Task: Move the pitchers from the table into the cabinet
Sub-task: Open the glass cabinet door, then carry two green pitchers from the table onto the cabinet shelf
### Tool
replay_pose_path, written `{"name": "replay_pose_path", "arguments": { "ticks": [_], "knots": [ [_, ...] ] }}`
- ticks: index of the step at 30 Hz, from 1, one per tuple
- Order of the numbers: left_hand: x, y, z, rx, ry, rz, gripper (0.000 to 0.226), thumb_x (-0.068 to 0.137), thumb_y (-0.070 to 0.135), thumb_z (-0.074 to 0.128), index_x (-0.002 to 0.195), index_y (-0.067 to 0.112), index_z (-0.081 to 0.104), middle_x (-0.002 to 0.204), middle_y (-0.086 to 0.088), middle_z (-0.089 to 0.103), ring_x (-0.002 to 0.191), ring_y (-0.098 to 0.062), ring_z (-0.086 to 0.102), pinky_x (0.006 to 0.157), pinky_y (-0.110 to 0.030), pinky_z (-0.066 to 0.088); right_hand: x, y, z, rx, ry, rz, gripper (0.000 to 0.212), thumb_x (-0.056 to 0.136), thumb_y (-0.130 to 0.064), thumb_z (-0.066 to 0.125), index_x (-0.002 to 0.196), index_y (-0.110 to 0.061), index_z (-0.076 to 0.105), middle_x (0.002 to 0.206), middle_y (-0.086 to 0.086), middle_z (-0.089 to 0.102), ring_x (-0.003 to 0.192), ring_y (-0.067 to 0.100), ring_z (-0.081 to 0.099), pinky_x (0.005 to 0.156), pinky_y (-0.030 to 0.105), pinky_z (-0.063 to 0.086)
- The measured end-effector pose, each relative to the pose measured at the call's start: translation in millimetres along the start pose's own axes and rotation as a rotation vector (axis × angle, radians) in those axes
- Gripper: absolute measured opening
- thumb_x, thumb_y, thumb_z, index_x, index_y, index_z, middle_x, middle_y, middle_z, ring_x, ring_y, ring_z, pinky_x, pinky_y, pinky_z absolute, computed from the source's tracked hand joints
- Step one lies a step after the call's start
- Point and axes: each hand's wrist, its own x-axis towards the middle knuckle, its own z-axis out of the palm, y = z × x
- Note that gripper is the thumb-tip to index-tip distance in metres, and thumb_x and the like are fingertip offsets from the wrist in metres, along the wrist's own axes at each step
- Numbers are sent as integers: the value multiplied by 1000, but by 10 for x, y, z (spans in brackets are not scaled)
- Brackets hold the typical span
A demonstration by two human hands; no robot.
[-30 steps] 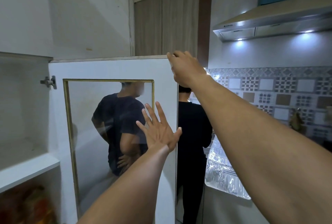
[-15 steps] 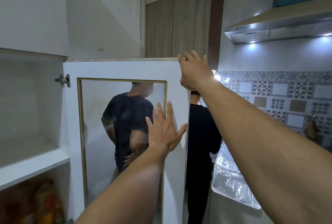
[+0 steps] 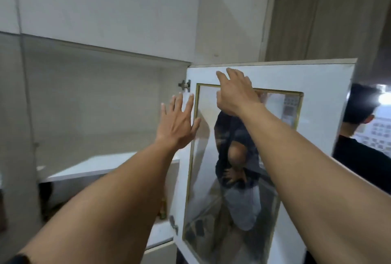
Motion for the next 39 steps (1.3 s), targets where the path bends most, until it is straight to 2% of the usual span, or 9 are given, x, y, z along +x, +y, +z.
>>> {"name": "replay_pose_path", "arguments": {
  "ticks": [4, 8, 13, 18, 22, 30, 39],
  "knots": [
    [-382, -919, -307, 157, -14, -160, 73, 98, 55, 29, 157, 20, 4, 163, -18, 9, 149, -35, 11, 118, -57, 13, 132, -871, 381, 160, -26, -151, 62, 96, -27, 43, 154, -11, 31, 155, 18, 35, 146, 37, 26, 117, 56, 24],
    [-1018, -1691, -609, 285, -40, -316, 72, 98, 54, 29, 157, 21, 3, 163, -17, 9, 149, -35, 9, 119, -56, 13, 166, -1847, 655, 323, -43, -291, 65, 98, -35, 45, 157, -15, 27, 162, 19, 27, 151, 35, 23, 121, 54, 21],
    [-1750, -2539, -1018, 434, -69, -518, 72, 97, 54, 31, 157, 23, 4, 163, -15, 8, 150, -33, 7, 119, -56, 11, 101, -3041, 876, 489, -81, -446, 67, 97, -38, 47, 157, -15, 28, 161, 19, 30, 148, 36, 28, 120, 54, 23],
    [-2473, -3276, -1375, 554, -120, -705, 73, 96, 53, 33, 157, 21, 9, 163, -15, 10, 150, -33, 9, 117, -56, 13, -141, -4244, 997, 620, -177, -599, 71, 97, -35, 48, 160, -16, 20, 164, 20, 22, 151, 36, 21, 122, 54, 19],
    [-3040, -3646, -1517, 599, -151, -788, 72, 97, 53, 31, 157, 22, 6, 163, -15, 10, 150, -33, 9, 118, -57, 13, -417, -5011, 1039, 708, -248, -672, 73, 97, -35, 49, 160, -17, 18, 166, 19, 19, 152, 35, 19, 123, 55, 18],
    [-4192, -4420, -2103, 697, -117, -1069, 68, 99, 50, 29, 157, 22, 5, 163, -14, 9, 150, -32, 7, 118, -54, 14, -925, -6708, 1032, 859, -292, -886, 69, 96, -32, 49, 158, -15, 24, 161, 20, 29, 148, 36, 26, 119, 55, 25],
    [-5250, -5160, -2243, 673, 6, -1415, 68, 100, 48, 31, 157, 20, 6, 164, -12, 8, 149, -31, 9, 120, -49, 12, -1509, -8301, 1340, 955, -460, -1094, 67, 98, -32, 47, 158, -15, 21, 162, 17, 28, 150, 34, 24, 119, 55, 25]
  ]
}}
